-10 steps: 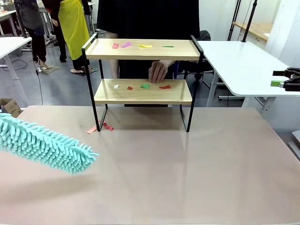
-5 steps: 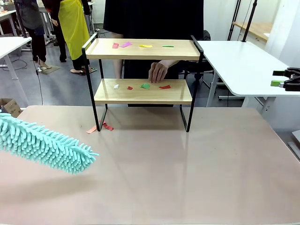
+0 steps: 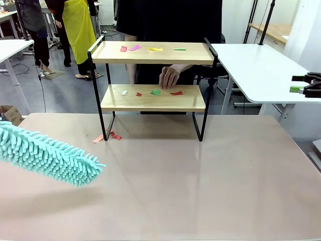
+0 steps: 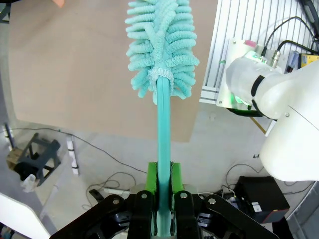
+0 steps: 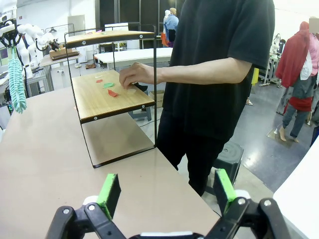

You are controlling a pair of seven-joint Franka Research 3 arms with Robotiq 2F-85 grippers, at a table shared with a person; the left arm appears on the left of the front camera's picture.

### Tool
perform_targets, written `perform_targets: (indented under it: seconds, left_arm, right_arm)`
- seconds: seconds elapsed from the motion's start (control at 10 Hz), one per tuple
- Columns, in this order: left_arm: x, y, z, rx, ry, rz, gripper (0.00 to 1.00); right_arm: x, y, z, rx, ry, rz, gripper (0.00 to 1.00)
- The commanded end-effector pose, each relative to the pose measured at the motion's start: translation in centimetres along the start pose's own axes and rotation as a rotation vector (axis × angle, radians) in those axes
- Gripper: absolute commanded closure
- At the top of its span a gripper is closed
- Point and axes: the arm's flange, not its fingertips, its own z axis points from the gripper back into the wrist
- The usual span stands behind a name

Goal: Clean the shelf.
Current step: Clean the specific section of the Shelf indicated by the human with the Duster.

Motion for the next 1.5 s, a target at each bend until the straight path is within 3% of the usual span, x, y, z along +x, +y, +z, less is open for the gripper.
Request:
perform_targets:
  seconds: [0.0, 0.1, 0.6, 0.9, 1.2, 1.4]
  left_arm:
    - [0.0, -0.4, 0.2, -0.001, 0.005, 0.014, 0.87]
    - [0.0, 0.0, 0.0, 0.000, 0.000, 0.000, 0.87]
    - [4.0, 3.7, -2.8, -0.080, -0.448, -0.050, 0.87]
    - [8.8, 3.6, -4.2, -0.013, -0.709, 0.159, 0.87]
    - [16.3, 2.7, -5.9, 0.011, -0.799, 0.330, 0.87]
    - [18.6, 3.8, -7.1, -0.005, -0.810, 0.451, 0.87]
  right_arm:
    - [0.3, 0.0, -0.2, -0.001, -0.002, 0.006, 0.00]
    - [0.3, 0.0, -0.2, -0.001, -0.002, 0.006, 0.00]
    - [0.3, 0.0, -0.2, -0.001, -0.002, 0.006, 0.00]
    - [0.3, 0.0, -0.2, -0.001, -0.002, 0.006, 0.00]
    - [0.3, 0.0, -0.2, -0.001, -0.002, 0.006, 0.00]
    - [0.3, 0.0, -0.2, -0.001, -0.002, 0.006, 0.00]
